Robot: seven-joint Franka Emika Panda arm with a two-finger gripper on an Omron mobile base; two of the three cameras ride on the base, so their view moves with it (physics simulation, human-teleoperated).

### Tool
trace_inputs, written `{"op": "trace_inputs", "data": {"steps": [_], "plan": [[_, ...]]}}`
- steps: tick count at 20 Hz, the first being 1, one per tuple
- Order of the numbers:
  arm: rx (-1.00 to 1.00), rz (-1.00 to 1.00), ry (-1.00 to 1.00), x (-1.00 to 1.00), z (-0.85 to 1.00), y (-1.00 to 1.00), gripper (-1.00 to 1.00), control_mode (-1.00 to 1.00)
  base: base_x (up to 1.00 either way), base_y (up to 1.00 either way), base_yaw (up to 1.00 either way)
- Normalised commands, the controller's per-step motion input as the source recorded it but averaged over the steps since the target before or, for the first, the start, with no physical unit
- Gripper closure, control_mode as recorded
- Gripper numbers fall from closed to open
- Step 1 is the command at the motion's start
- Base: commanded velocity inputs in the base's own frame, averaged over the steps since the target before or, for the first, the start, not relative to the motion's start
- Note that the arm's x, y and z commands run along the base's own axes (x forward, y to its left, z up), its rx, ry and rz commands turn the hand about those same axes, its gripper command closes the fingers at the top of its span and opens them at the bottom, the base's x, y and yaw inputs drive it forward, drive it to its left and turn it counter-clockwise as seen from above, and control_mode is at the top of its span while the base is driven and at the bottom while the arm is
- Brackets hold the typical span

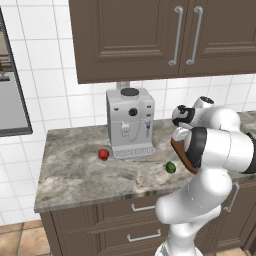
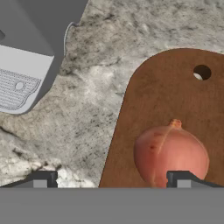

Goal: Place the avocado, onion, tomato, and bell pepper on the cutting board.

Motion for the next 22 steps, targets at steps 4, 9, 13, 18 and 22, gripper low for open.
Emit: {"op": "trace_inputs", "data": {"steps": [4, 9, 13, 18, 22], "plan": [[0.00, -0.09, 0.00, -0.48, 0.26, 0.00, -1.00, -1.00, 0.00, 0.00, 0.00], [0.00, -0.09, -0.03, -0.34, 0.29, 0.01, -1.00, -1.00, 0.00, 0.00, 0.00], [0.00, -0.06, -0.01, -0.21, 0.06, 0.18, -1.00, -1.00, 0.00, 0.00, 0.00], [0.00, -0.06, 0.00, -0.22, 0.00, 0.35, -1.00, -1.00, 0.00, 0.00, 0.00], [0.00, -0.04, 0.00, -0.22, -0.04, 0.49, -1.00, -1.00, 0.00, 0.00, 0.00]]}}
